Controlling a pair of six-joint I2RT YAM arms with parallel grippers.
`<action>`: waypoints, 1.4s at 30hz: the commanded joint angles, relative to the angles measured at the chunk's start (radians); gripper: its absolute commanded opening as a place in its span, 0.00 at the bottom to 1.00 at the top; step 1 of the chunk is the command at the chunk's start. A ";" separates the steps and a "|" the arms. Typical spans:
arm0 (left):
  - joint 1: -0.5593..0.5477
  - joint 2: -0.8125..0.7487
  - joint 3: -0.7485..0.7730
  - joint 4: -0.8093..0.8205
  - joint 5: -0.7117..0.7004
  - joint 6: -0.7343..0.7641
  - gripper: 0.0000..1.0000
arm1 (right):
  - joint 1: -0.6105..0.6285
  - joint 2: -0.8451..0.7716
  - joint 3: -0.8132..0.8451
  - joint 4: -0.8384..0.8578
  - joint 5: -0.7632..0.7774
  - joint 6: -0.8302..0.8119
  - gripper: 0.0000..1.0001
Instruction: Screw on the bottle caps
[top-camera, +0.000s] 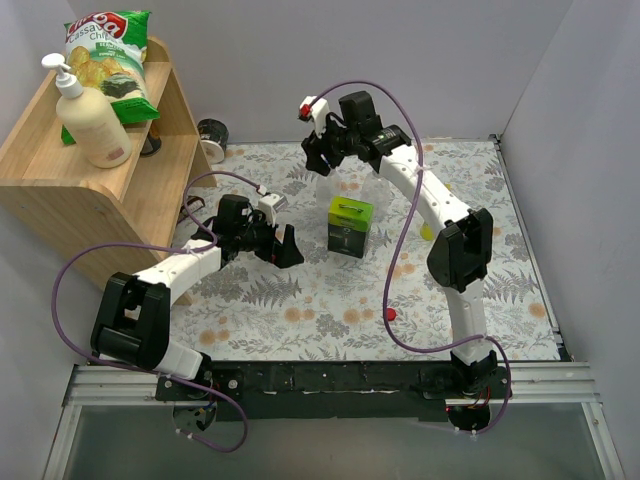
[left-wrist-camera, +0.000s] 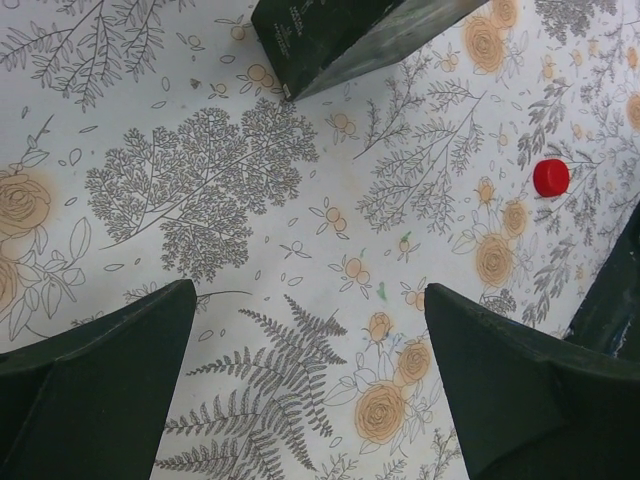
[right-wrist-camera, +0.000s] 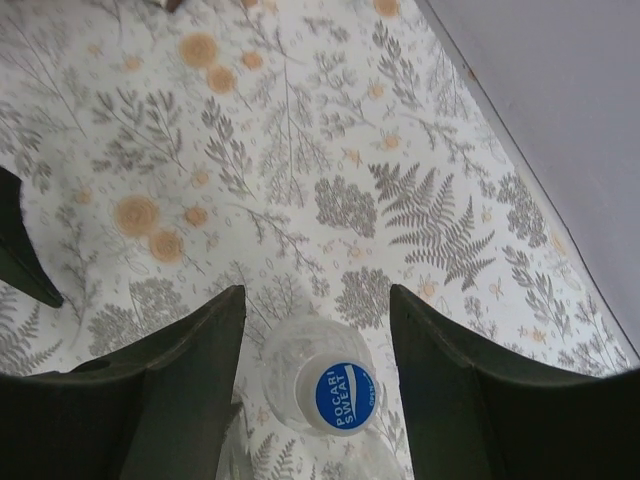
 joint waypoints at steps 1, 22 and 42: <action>-0.032 0.003 0.039 0.020 -0.094 0.023 0.98 | -0.031 -0.103 0.029 0.223 -0.177 0.135 0.68; -0.041 -0.116 -0.032 0.067 -0.024 -0.040 0.98 | -0.531 -0.976 -0.809 -0.183 0.033 -0.110 0.51; -0.022 -0.018 0.079 -0.080 0.083 0.089 0.98 | -0.767 -1.045 -1.126 0.015 -0.089 -0.057 0.59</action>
